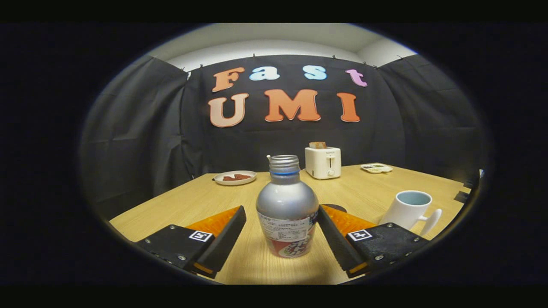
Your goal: Take the bottle from table, then pour the juice into the cup, finally place the bottle on the coaster
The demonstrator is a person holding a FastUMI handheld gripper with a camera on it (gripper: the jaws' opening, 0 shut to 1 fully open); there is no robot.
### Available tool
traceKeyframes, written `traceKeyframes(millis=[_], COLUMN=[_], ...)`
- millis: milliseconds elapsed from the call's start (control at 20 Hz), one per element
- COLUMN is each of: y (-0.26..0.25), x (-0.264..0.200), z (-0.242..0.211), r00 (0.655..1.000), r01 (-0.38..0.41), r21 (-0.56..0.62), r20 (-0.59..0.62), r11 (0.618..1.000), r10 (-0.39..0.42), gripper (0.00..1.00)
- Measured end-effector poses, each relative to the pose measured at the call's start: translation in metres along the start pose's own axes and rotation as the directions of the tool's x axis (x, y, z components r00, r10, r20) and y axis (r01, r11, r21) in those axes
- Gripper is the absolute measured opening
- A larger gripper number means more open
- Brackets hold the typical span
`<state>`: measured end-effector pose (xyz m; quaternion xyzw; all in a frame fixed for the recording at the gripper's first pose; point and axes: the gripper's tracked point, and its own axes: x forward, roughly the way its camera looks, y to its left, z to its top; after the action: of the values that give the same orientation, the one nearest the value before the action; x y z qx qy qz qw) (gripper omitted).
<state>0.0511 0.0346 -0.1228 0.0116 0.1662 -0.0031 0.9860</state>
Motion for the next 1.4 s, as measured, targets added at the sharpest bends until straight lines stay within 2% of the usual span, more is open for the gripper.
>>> traceKeyframes(millis=[550, 600, 650, 850, 1200, 1400], y=[0.0, -0.002, -0.001, -0.007, -0.038, -0.048], x=[0.01, 0.011, 0.009, 0.009, -0.002, -0.003], z=[-0.017, -0.016, -0.015, -0.015, 0.005, 0.032], r00=[0.997, 0.998, 0.997, 0.994, 0.993, 0.995], r01=[0.002, 0.003, -0.006, -0.009, 0.084, 0.096], r21=[-0.02, -0.011, -0.004, 0.033, 0.124, 0.27], r20=[-0.072, -0.069, -0.077, -0.113, -0.098, -0.047], r11=[1.0, 1.0, 1.0, 0.999, 0.989, 0.958], r10=[-0.003, -0.004, 0.006, 0.012, -0.072, -0.087], gripper=[0.98, 0.95, 0.82, 0.76, 0.74, 0.74])
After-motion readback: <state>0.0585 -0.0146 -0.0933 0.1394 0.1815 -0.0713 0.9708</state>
